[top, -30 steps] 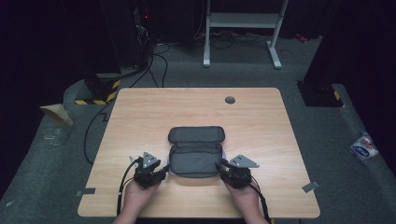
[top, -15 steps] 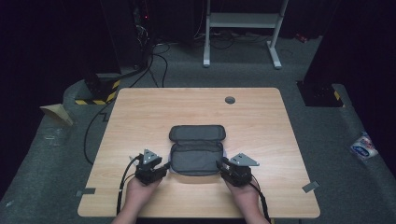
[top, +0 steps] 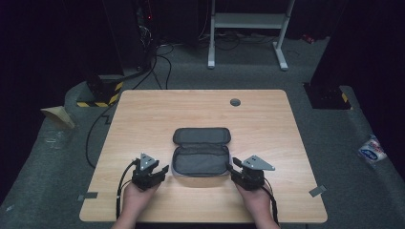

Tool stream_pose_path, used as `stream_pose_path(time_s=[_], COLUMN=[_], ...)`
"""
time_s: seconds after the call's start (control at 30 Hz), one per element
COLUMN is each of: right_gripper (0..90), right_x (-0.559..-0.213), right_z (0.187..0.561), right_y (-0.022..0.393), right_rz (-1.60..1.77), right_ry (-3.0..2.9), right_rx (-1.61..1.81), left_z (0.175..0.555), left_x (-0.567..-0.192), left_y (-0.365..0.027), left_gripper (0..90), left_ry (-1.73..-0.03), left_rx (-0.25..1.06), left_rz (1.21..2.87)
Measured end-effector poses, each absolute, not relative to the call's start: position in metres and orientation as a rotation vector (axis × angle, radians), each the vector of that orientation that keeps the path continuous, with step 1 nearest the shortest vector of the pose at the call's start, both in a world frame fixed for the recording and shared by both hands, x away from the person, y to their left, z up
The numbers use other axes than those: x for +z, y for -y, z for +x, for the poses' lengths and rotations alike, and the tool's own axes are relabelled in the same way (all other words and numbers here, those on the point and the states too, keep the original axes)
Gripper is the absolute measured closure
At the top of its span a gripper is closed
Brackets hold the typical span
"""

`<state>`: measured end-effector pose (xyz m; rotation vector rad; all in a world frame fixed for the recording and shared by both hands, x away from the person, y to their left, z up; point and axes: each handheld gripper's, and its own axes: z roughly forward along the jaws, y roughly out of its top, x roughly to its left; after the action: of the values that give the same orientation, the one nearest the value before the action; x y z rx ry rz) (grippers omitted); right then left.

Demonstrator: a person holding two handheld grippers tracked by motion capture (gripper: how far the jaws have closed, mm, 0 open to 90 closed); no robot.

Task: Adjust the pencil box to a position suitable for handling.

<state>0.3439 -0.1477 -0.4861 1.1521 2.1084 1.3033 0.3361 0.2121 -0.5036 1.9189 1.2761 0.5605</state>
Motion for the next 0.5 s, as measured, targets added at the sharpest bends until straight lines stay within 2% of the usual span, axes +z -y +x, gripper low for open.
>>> stream_pose_path(time_s=[0.5], right_gripper=[58.0], right_x=[-0.493], right_z=[0.351], right_y=[0.194], right_rz=[1.244], right_ry=[-2.097], right_rx=[1.157], left_z=[0.328], left_x=[-0.5], left_y=[-0.233], left_gripper=[57.9], left_ry=[-1.297], left_rx=[0.555], left_rz=[1.889])
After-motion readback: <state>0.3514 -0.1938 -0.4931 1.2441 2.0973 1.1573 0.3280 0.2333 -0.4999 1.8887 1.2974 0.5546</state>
